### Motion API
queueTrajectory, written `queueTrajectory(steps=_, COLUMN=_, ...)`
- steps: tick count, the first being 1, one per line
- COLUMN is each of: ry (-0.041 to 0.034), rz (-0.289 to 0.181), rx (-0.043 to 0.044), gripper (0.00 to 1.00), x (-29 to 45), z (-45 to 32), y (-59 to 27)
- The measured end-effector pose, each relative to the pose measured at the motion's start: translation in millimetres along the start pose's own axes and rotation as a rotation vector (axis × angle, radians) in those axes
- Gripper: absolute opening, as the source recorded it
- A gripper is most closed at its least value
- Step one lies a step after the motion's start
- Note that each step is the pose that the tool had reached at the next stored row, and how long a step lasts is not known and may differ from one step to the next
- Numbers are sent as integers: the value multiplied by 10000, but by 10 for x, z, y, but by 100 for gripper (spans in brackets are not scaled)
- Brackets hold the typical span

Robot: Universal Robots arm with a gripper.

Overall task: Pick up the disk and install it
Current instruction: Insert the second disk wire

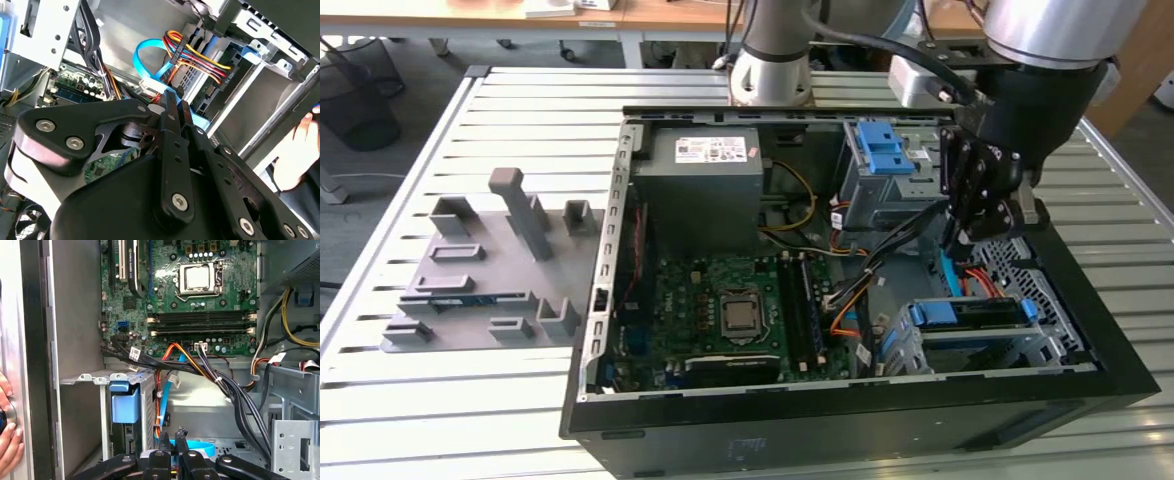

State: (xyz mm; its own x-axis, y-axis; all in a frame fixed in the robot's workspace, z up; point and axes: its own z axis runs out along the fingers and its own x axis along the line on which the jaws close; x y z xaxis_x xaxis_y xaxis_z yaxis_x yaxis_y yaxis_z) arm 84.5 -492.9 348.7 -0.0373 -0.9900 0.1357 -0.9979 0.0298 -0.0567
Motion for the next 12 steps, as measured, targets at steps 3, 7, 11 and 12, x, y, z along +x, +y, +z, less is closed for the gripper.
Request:
queueTrajectory(steps=3, ry=-315, rz=15, rx=-12, gripper=16, x=0, z=1, y=2)
queueTrajectory(steps=7, ry=-870, rz=45, rx=-31, gripper=16, x=57, z=19, y=1)
queueTrajectory(steps=11, ry=-926, rz=47, rx=-34, gripper=16, x=180, z=54, y=-2)
queueTrajectory(steps=12, ry=-934, rz=48, rx=-35, gripper=16, x=212, z=61, y=-3)
